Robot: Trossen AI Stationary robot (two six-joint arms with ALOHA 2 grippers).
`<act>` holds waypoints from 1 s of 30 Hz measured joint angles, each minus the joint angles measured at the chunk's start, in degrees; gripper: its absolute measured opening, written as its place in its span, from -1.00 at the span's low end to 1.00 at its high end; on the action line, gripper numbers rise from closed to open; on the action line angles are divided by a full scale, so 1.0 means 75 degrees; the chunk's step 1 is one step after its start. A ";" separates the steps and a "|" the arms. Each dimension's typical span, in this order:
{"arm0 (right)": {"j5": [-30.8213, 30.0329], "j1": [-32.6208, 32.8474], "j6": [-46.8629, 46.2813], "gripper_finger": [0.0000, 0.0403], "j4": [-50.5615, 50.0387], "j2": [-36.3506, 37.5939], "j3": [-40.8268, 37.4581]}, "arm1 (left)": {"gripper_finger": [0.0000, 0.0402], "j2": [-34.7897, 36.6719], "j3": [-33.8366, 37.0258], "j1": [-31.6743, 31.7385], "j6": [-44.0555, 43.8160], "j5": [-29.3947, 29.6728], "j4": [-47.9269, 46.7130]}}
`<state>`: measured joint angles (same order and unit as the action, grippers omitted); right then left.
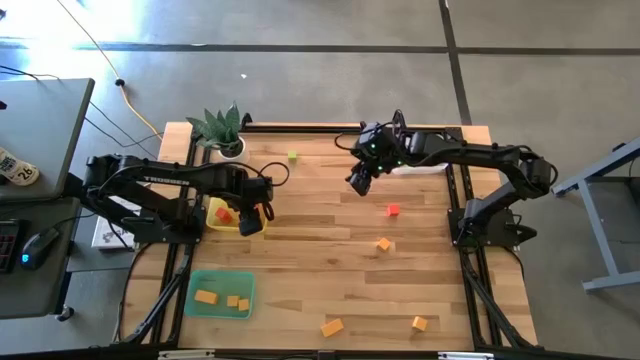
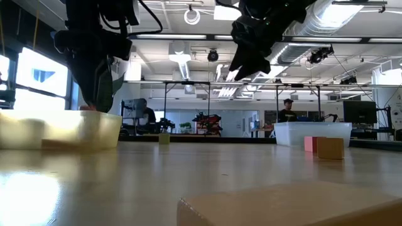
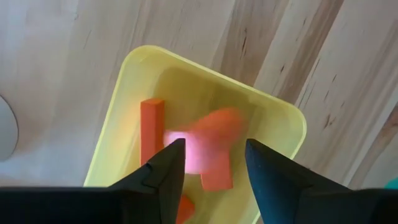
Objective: Sort & place blocks by color
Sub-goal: Put the orange block into the yellow bin, then put the yellow block into the green bin
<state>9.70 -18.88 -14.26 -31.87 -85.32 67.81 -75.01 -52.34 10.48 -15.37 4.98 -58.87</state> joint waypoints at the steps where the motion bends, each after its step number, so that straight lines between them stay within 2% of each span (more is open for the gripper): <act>1: 0.0040 0.0044 -0.0107 -0.08 -0.0158 0.0000 0.0000 | -0.21 -0.0015 0.0000 0.0000 0.0048 -0.0005 -0.0008; 13: 0.0221 0.1024 -0.2439 -0.08 -0.2279 0.0000 0.0000 | 0.03 -0.0028 0.0000 -0.0001 0.0479 0.0103 -0.0003; 20: -0.0035 0.1839 -0.3269 -0.08 -0.3091 0.0000 -0.0003 | 0.05 -0.0028 0.0000 0.0000 0.0605 0.0112 0.0002; 30: -0.0163 0.2812 -0.4261 -0.08 -0.3479 0.0000 -0.0019 | 0.05 -0.0025 0.0000 -0.0002 0.0759 0.0023 0.0064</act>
<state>8.47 2.21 -46.22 -57.96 -85.32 67.67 -75.20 -52.34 10.46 -9.68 5.15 -58.39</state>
